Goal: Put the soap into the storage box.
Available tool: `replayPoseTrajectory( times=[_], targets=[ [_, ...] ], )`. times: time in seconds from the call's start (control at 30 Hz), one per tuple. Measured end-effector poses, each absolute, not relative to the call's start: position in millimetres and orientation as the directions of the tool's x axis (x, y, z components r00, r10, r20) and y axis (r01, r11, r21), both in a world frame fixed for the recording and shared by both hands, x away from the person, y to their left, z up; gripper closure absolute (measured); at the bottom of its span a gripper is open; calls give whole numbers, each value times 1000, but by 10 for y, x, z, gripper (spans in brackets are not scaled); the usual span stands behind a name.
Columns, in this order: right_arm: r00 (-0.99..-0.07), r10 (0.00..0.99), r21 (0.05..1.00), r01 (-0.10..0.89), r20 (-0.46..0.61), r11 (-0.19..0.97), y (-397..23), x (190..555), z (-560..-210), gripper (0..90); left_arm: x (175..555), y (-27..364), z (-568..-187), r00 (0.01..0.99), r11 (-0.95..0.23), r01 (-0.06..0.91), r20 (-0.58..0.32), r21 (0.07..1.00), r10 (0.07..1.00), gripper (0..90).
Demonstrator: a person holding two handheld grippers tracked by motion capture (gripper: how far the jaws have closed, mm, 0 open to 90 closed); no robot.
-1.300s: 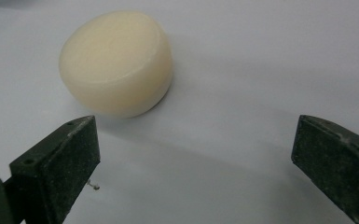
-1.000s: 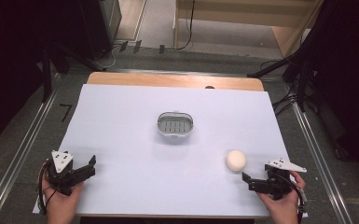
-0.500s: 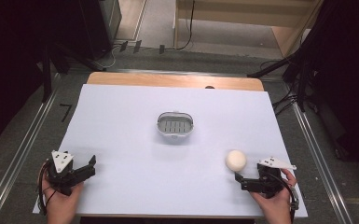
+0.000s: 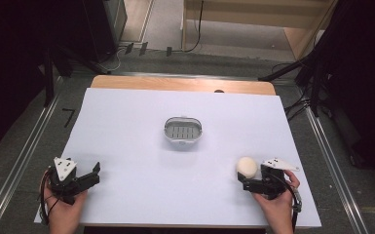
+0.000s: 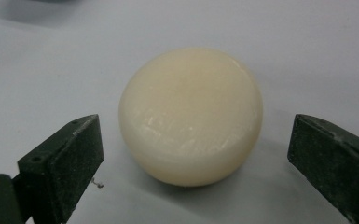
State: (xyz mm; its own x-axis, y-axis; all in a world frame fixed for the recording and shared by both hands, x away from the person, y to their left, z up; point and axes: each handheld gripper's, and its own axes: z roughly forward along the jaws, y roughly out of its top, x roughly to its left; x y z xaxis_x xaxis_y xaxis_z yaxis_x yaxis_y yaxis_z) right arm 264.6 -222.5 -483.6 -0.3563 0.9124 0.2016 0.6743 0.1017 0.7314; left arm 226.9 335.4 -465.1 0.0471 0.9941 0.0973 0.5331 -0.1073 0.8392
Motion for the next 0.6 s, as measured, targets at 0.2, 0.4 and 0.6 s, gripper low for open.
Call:
replayPoseTrajectory(
  times=[0.2, 0.4, 0.6],
  targets=[
    [-362, 909, 730, 675, 205, 104, -2162, 2693, -4821, 69, 2268, 3353, -4652, 47, -108, 532, 98, 840, 994, 77],
    [-329, 930, 721, 684, 164, 114, -2042, 2739, -4812, 134, 2268, 3354, -4653, 48, -106, 529, 95, 842, 994, 77],
    [-289, 953, 710, 690, 91, 142, -1958, 2743, -4822, 205, 2269, 3355, -4652, 50, -108, 532, 97, 840, 994, 77]
  ],
)
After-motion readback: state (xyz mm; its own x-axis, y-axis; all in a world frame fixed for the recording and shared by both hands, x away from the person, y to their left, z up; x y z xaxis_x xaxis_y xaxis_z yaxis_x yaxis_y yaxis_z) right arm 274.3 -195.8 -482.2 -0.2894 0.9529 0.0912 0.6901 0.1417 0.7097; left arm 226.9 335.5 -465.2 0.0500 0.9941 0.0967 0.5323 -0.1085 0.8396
